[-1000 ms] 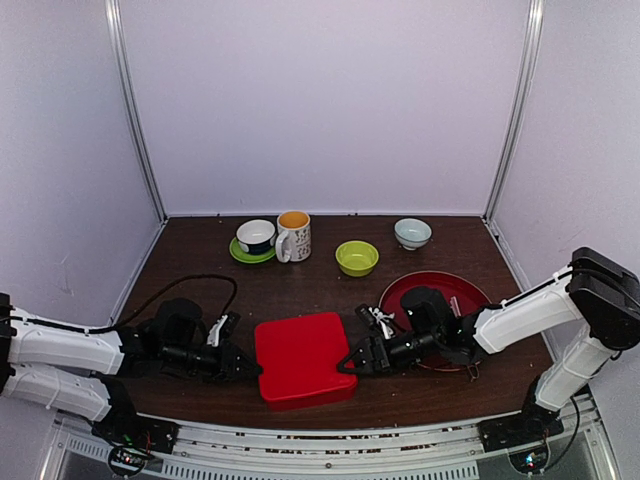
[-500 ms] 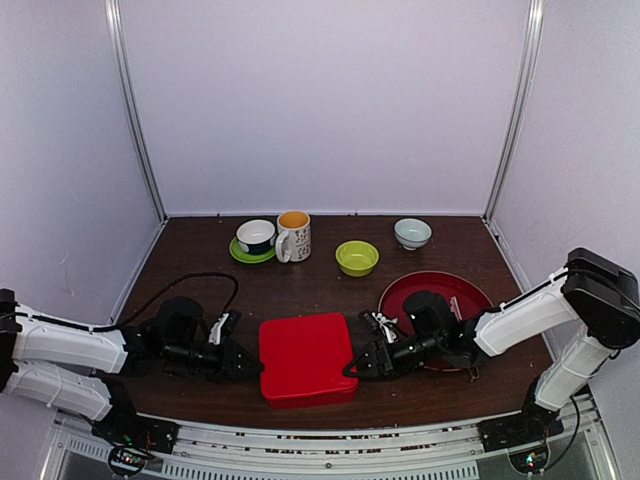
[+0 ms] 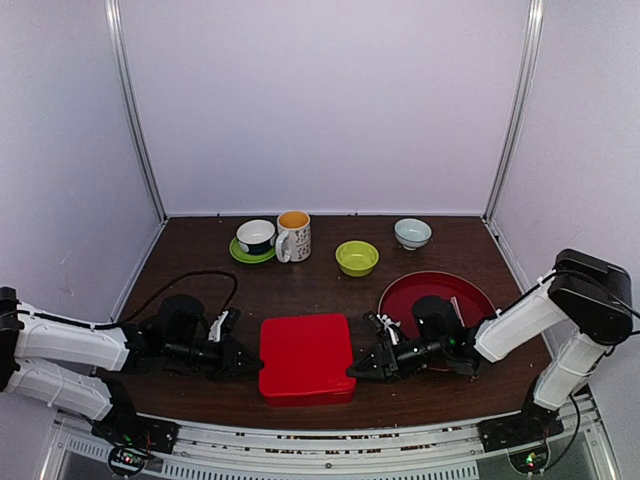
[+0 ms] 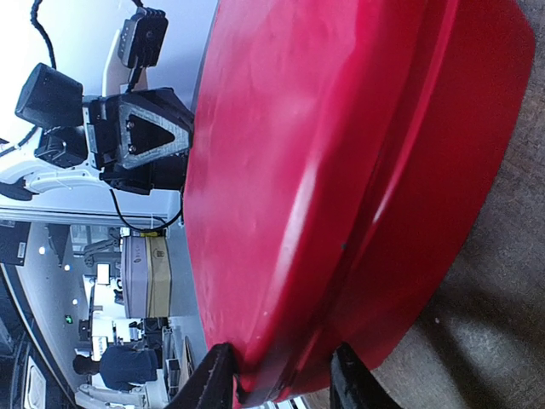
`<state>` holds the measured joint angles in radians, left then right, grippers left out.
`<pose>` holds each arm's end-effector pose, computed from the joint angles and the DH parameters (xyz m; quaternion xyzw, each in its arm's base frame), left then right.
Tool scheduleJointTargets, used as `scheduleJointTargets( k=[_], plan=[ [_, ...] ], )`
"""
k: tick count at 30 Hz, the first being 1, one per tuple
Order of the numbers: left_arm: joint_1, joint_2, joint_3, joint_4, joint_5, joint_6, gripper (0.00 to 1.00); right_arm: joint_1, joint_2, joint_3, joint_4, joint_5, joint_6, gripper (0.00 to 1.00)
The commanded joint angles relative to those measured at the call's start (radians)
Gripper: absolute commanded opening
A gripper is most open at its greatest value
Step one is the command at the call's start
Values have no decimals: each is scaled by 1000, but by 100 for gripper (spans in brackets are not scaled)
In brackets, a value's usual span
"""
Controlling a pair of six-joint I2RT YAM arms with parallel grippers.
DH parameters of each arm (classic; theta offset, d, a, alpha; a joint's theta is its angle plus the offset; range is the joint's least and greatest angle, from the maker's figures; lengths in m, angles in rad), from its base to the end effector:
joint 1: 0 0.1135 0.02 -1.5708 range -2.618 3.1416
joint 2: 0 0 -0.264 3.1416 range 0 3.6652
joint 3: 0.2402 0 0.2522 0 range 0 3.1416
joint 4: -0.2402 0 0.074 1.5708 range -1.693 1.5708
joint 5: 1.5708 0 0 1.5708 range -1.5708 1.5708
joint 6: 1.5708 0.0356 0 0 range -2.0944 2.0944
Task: Pack the chocolate
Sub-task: Press the box lid onto the packing box.
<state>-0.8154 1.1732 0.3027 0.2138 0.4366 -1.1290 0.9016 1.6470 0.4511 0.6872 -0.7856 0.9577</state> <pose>0.1300 -0.1601 0.1434 -0.0424 0.8802 -0.4654 0.0822 0.1491 0.2291 0.1225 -0.1714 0.8017 0.5724 0.0153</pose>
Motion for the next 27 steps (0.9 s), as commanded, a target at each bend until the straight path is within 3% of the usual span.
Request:
scheduleJointTargets(
  k=[1, 15, 20, 25, 27],
  plan=[
    [-18, 52, 35, 62, 2, 16, 14, 40, 103, -31, 206, -44, 69, 36],
    [-18, 73, 51, 35, -4, 39, 14, 40, 176, -61, 269, -24, 93, 30],
    [-18, 24, 74, -44, -47, 72, 16, 38, 122, -55, 244, -3, 83, 40],
    [-18, -52, 106, -184, -111, 118, 23, 20, -1, -15, -37, 72, -39, 63],
    [-18, -70, 113, -208, -135, 122, 30, 12, -54, 10, -157, 121, -104, 67]
  ],
)
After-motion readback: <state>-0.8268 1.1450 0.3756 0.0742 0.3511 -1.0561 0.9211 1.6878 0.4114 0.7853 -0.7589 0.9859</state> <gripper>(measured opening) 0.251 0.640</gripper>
